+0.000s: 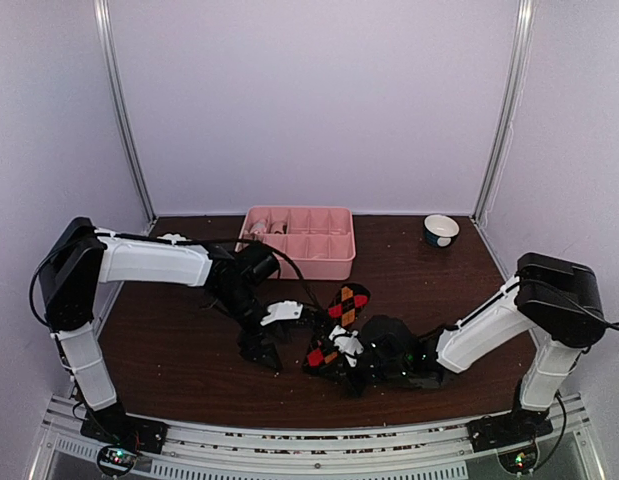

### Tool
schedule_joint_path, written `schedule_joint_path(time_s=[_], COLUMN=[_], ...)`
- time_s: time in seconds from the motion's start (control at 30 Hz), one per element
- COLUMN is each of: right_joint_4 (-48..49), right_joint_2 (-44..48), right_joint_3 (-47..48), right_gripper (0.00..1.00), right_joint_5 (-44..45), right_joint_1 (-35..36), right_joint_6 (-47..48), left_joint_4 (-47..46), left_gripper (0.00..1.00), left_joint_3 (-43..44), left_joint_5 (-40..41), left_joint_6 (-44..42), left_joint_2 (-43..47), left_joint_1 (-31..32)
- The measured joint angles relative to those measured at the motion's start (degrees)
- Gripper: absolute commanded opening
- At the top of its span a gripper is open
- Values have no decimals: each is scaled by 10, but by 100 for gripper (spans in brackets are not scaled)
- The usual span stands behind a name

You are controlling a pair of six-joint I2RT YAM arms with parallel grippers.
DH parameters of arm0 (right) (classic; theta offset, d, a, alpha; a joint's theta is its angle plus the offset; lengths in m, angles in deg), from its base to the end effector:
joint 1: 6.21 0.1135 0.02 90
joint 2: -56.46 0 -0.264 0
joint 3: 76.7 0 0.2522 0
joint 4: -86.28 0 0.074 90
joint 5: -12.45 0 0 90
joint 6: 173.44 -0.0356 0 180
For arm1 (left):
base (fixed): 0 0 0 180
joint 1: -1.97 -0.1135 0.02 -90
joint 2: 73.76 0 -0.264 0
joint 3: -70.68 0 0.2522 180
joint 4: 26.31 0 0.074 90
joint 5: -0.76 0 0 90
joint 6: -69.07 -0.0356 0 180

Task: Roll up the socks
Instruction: Roll the sock at the center of the board.

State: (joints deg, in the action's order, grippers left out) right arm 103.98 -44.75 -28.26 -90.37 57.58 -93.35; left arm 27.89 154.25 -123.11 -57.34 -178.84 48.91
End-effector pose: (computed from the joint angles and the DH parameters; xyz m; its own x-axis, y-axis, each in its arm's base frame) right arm 0.1311 0.2842 0.1092 -0.4143 -0.4617 -0.7843 -0.8971 0.3524 0.2664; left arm 0.2237 -0.2685 0.1756 -0.1166 0.8467 -0.5192 0.9565 -0.0449 -0.2881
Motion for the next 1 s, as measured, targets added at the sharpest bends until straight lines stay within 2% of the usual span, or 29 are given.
schedule_joint_path(time_s=[0.23,0.43,0.63,0.73,0.83,1.0], right_joint_4=[44,78,135,159,174,196], right_joint_2=[-33,-54,-83,-96,-101,-106], right_joint_3=[-2,-1,-5,-6,-6,-10], right_gripper=[0,0,0,0,0,0], right_joint_5=[-118,-179,-223,-237,-247,-259], right_joint_1=[-55,-73,-91,-96,-99,-106], right_joint_6=[-94,-155,-234,-263,-284,-307], left_joint_4=[-22,-34,-78,-99,-123,-161], left_gripper=[76,77,66,57,54,53], left_joint_3=[-5,-1,-1,-1,-9,-52], left_joint_5=[13,19,43,63,86,130], left_joint_6=[-14,-21,-27,-35,-47,-66], left_joint_2=[-3,-23,-24,-24,-24,-24], left_joint_1=[30,57,81,97,111,123])
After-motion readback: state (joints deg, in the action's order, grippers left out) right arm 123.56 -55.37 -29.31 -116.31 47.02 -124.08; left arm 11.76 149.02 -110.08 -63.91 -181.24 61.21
